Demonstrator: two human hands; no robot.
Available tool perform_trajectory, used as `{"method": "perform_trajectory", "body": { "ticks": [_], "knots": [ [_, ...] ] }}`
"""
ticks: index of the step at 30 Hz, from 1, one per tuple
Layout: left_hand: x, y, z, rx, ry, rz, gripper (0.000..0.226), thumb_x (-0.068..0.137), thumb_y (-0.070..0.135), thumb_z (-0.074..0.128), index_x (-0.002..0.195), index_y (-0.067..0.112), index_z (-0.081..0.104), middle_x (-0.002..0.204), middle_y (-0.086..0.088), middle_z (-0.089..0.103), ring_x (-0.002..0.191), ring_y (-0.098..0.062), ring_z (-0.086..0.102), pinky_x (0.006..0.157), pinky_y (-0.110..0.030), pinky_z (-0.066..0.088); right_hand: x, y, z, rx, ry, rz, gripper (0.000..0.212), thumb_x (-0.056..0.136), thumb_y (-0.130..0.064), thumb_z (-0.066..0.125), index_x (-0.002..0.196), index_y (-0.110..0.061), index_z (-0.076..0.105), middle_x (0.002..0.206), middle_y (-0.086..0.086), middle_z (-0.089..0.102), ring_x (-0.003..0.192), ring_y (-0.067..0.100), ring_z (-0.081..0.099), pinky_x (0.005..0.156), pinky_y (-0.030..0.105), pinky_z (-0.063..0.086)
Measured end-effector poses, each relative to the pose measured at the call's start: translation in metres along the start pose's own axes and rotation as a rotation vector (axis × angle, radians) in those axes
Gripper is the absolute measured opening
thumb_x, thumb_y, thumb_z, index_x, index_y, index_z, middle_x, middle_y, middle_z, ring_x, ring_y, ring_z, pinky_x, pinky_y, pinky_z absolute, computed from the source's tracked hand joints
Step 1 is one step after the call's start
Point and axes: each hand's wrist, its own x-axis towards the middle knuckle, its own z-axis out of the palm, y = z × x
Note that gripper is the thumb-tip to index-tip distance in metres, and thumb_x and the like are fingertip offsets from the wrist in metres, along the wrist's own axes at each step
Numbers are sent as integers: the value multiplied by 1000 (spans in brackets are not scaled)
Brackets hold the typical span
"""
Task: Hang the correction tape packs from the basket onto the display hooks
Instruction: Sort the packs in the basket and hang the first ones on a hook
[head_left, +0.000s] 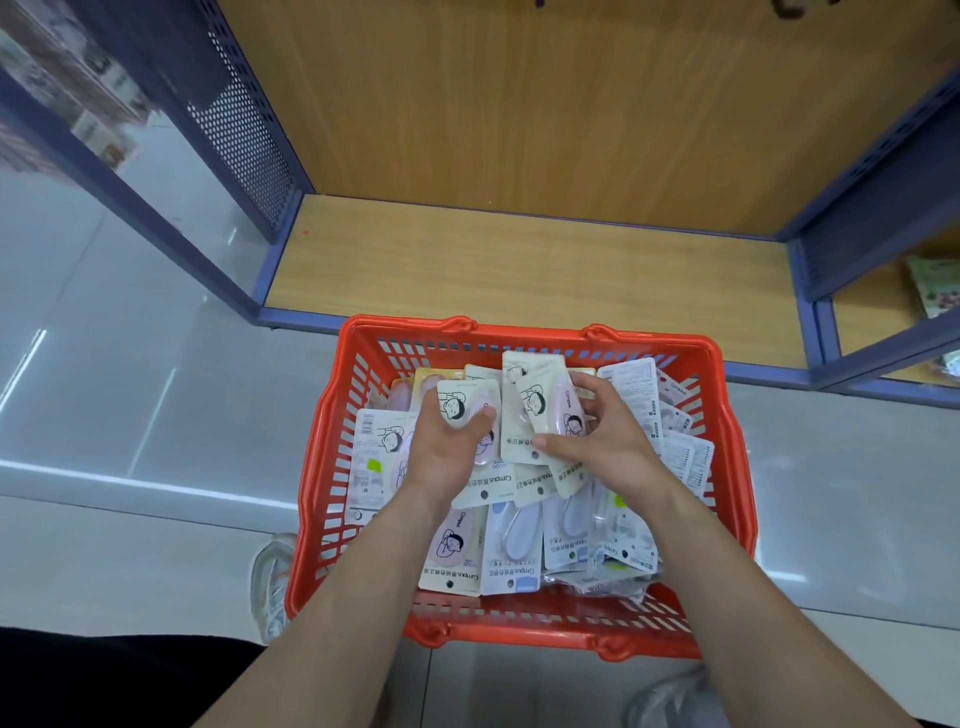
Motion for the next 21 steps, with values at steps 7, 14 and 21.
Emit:
{"method": "perform_trajectory", "body": {
  "ticks": [7, 14, 21],
  "knots": [
    [8, 1, 2, -24, -44, 6, 79, 96, 40, 69, 160, 31, 24, 161, 3, 38, 145, -21, 41, 115, -41, 37, -1, 0, -13, 46, -73, 54, 45, 82, -28, 86, 120, -33, 61, 113, -7, 76, 99, 8, 74, 91, 34, 58],
    [10, 2, 1, 21, -10, 33, 40, 96, 24, 72, 130, 26, 50, 112, 18, 63, 95, 12, 63, 75, -9, 48, 3, 4, -8, 125, -65, 72, 28, 98, -13, 67, 123, -26, 65, 112, -9, 76, 103, 3, 72, 84, 20, 54],
    [16, 9, -21, 3, 73, 1, 48, 94, 31, 74, 136, 15, 56, 127, 7, 59, 115, -11, 61, 88, -24, 45, 6, 2, -2, 177, -66, 71, 26, 97, -13, 68, 123, -16, 64, 108, -2, 78, 103, 16, 74, 71, 19, 55]
  ]
}}
